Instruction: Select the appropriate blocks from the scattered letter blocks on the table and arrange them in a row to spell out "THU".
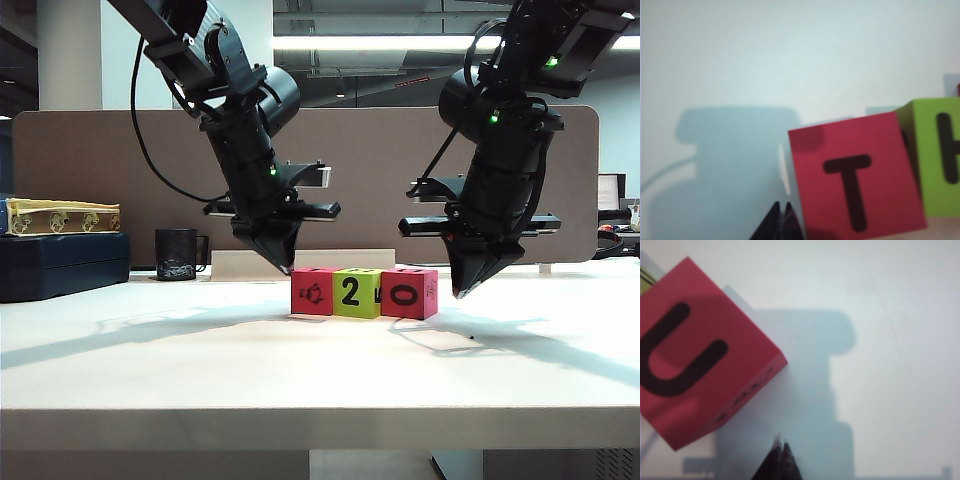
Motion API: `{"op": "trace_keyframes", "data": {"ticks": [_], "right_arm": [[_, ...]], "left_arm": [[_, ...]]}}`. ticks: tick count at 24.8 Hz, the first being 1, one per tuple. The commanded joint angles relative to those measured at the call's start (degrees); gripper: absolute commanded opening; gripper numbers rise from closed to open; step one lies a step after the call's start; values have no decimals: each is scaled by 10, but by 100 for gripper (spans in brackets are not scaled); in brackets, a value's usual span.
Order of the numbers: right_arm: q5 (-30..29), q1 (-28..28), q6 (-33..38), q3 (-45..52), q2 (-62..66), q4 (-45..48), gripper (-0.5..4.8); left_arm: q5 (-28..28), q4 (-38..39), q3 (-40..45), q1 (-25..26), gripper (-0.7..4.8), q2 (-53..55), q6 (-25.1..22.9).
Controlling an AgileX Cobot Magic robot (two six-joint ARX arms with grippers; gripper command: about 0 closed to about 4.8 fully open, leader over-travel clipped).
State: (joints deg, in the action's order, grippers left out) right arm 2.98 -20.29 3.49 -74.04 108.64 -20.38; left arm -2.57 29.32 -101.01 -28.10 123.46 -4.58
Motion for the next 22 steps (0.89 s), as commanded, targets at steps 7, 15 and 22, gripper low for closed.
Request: {"op": "trace_keyframes", "data": {"ticks": [7,15,22], "right_arm": [[-34,-1,27,-2,5,37,-6],[-99,-8,27,-9,11,57,-6],[-68,-9,23,-35,10,26,-6]], "left_arm": [[28,-12,-2,0,-6,7,-10],[65,1,-2,0,-6,7,-9],[57,20,-2,0,-6,7,-10]]}}
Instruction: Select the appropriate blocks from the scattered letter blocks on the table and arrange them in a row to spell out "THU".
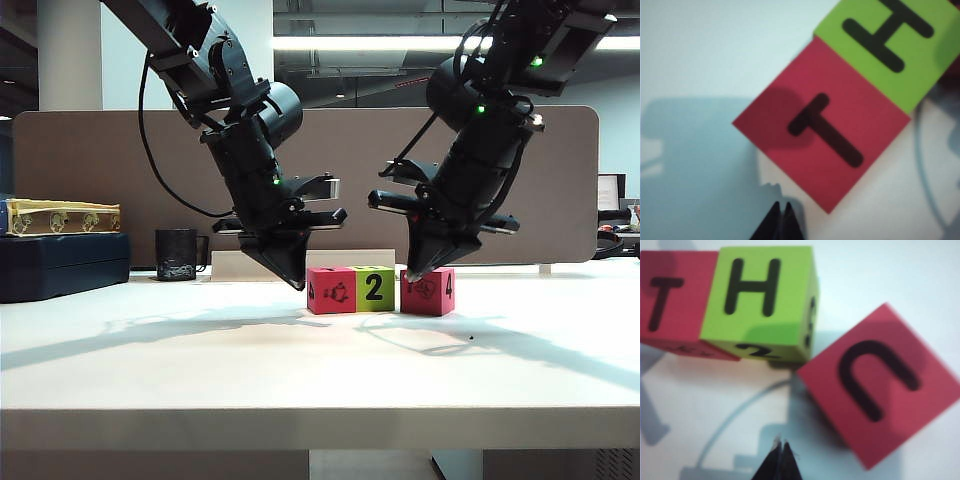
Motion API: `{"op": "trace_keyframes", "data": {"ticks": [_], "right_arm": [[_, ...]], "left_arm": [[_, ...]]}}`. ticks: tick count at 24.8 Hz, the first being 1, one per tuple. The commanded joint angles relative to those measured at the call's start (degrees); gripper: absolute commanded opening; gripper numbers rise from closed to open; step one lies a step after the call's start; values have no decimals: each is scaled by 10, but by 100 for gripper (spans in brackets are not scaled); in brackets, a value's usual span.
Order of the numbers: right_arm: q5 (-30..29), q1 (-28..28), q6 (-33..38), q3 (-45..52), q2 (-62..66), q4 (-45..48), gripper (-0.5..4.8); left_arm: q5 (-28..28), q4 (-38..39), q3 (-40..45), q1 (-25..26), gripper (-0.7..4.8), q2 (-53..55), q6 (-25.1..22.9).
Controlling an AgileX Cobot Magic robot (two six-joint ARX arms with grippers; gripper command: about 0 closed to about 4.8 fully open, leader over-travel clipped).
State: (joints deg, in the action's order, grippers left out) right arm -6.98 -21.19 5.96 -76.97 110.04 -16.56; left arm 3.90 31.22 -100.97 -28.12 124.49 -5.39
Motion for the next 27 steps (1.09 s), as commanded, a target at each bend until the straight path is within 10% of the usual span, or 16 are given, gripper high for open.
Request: {"op": "trace_keyframes", "data": {"ticks": [1,10,15,27], "right_arm": [[46,0,-2,-8,-3,-23,-6],[116,1,-27,-8,-30,-49,-6],[103,5,-30,-9,-28,-14,-6],[40,1,-10,-17,-24,-45,-6]], "left_arm": [[-24,5,-3,1,-6,-4,-2],[-168,30,-3,0,-6,-53,-19],[-40,32,-3,0,-6,-81,-9],[-37,80,-3,-1,-6,-87,0]]}}
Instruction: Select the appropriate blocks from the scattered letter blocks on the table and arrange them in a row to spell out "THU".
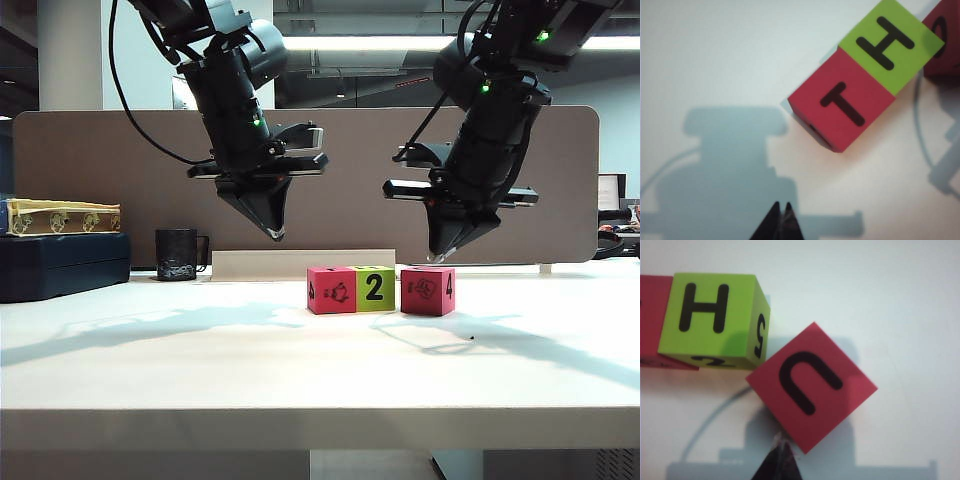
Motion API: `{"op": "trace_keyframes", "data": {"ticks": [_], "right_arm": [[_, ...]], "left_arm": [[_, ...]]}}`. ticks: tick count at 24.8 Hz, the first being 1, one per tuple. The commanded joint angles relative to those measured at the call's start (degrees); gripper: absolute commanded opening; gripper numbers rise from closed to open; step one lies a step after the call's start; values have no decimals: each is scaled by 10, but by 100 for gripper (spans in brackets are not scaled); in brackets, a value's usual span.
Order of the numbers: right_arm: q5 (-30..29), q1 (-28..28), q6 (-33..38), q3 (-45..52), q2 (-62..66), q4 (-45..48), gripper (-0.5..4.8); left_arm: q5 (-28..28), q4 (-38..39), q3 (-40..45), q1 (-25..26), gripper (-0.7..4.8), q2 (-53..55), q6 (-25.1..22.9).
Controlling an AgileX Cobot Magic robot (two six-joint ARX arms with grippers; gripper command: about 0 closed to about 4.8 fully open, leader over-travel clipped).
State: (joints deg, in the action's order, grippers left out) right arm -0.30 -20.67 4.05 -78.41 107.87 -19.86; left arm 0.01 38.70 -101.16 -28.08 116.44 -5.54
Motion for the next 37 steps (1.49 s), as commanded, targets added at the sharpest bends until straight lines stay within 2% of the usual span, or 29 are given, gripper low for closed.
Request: {"op": "trace_keyframes", "data": {"ticks": [1,15,18,24,27,37], "right_arm": [[-41,-4,9,-3,-3,-20,-6],[-21,-3,19,-8,42,-1,-6],[16,-3,19,-8,43,9,-6],[37,4,17,-8,43,31,-6],[70,13,15,-8,43,49,-6],[82,52,-1,-8,43,140,-6]], "left_arm": [[2,7,-1,-1,-6,-7,2],[2,21,-1,-1,-6,-7,2],[2,22,-1,-1,-6,-7,1],[2,22,-1,-1,-6,-7,0],[2,22,-1,-1,-6,-7,0],[2,24,-1,-1,-6,-7,0]]}}
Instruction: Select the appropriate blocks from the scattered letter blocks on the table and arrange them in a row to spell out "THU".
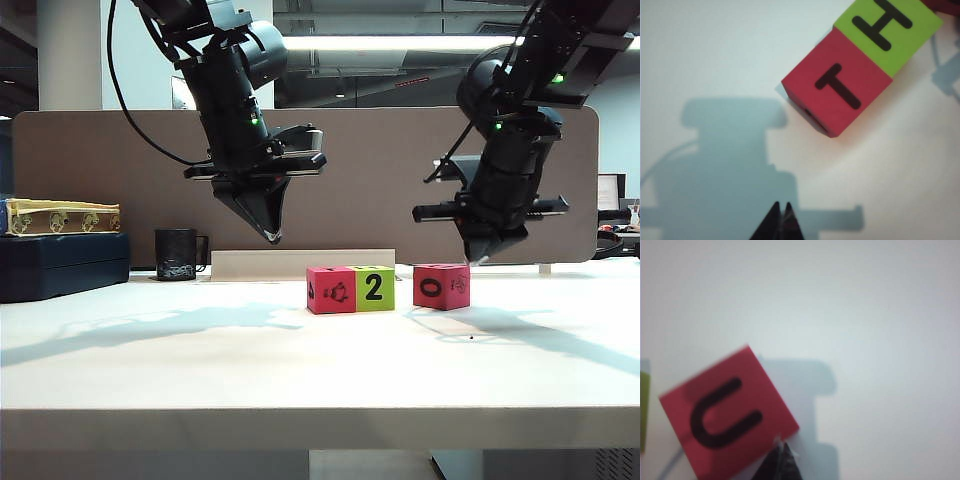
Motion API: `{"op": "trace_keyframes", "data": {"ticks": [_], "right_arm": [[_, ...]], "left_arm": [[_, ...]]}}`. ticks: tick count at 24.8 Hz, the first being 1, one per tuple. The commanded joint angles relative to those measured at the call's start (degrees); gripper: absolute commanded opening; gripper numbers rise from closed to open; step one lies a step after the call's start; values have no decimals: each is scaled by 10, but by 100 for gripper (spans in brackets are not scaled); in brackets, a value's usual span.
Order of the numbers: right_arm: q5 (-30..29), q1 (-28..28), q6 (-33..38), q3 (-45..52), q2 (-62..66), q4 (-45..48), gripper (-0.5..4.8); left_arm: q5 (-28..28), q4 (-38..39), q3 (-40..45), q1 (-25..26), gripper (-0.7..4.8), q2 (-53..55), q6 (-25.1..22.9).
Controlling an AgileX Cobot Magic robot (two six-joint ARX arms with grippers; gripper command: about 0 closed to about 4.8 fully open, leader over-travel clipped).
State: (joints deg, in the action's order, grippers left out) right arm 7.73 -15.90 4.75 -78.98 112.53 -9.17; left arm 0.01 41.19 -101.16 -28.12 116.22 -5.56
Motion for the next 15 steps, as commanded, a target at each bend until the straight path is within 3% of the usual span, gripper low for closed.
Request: {"op": "trace_keyframes", "data": {"ticks": [1,8,15], "right_arm": [[0,7,-8,-3,-3,34,-6],[14,8,-18,-2,-9,-42,-6],[-11,9,-2,-2,2,-6,-6]], "left_arm": [[2,-1,-1,-1,-6,-4,0],[0,4,-1,-1,-6,-4,0],[0,19,-1,-1,-6,-4,0]]}}
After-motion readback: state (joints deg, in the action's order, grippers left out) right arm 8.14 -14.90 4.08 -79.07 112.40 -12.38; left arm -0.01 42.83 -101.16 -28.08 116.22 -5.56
